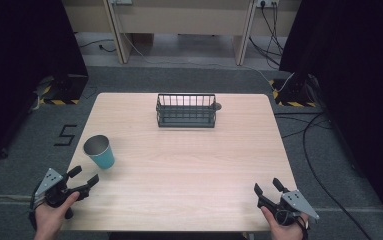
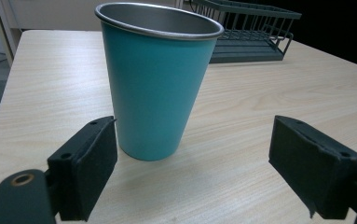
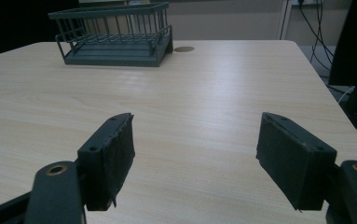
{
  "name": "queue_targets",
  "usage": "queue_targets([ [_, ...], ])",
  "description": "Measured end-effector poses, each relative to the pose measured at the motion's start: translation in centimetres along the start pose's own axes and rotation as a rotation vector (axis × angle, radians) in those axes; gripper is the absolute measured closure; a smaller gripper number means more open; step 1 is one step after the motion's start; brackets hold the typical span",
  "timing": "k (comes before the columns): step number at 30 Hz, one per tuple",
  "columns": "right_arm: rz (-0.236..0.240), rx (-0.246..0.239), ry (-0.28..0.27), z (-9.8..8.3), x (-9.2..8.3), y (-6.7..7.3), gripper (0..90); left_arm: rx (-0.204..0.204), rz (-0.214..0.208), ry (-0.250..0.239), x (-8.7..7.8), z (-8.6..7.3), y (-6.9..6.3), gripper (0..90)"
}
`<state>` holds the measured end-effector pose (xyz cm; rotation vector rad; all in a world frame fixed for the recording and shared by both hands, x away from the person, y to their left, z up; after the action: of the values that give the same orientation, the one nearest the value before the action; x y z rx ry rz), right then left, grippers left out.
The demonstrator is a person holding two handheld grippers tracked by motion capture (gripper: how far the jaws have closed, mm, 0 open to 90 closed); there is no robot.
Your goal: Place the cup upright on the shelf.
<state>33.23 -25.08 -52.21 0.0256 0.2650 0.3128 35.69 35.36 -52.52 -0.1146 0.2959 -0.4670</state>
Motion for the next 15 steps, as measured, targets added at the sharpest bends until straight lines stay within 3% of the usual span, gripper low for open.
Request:
queue_targets([
  [2,0.003,0.0,-0.007,0.09,-0.13,0.07,28.8,-0.009,-0.003,0.011,-0.11,-0.14,0.15,14.5],
  [6,0.013,0.022,0.006,0.19,-0.43,0.19,32.1,-0.03,0.018,-0.017,-0.26,0.13,0.49,14.8],
  [15,0.023,-0.002,0.013,0.41,-0.17,0.58,27.0,-0.015,0.041,0.003,0.41,0.83,0.94,14.6],
])
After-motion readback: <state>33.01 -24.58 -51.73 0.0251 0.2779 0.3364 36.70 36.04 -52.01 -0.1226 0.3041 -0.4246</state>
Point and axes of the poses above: each handheld gripper's, and its own axes: x roughly forward along the jaws, z roughly out of its top, y roughly to its left, the point moved 6 cm from there along x, roughly forward along the jaws, and after that the axes turned 1 degree about -y, right-handed, at the moved point
